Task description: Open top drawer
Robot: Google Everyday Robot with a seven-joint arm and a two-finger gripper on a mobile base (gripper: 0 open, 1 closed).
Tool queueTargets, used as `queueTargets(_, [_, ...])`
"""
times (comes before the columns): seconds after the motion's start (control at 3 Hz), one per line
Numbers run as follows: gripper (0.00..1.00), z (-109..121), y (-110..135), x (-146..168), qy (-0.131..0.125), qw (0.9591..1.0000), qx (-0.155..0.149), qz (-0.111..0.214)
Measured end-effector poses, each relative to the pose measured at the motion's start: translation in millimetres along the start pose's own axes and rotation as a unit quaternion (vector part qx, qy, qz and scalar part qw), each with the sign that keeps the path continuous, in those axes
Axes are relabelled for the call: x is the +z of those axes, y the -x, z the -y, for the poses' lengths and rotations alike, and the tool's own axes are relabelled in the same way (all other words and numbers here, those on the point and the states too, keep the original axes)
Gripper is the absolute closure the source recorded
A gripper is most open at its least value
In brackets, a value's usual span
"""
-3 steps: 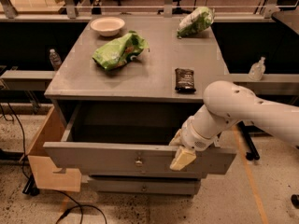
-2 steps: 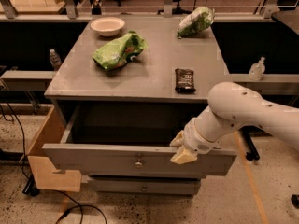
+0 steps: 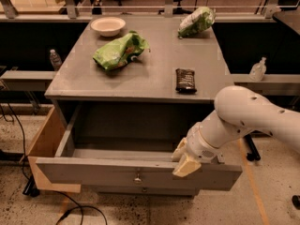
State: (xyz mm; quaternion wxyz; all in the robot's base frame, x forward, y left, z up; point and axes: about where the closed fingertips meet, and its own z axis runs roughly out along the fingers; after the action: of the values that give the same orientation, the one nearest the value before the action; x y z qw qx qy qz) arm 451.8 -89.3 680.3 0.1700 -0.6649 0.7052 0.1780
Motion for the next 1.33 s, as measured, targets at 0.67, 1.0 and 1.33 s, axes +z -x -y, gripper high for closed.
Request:
queueTargets(0.67, [1.00, -58.0, -5.5, 4.5, 0.012, 0.9988, 0.042, 0.021])
queueTargets(1.0, [1.00, -78.8, -4.1, -1.1, 0.011, 0.9982, 0.051, 0.029])
queueTargets(1.33, [1.00, -80.0, -4.0, -1.5, 0.010, 0.9982, 0.052, 0.030])
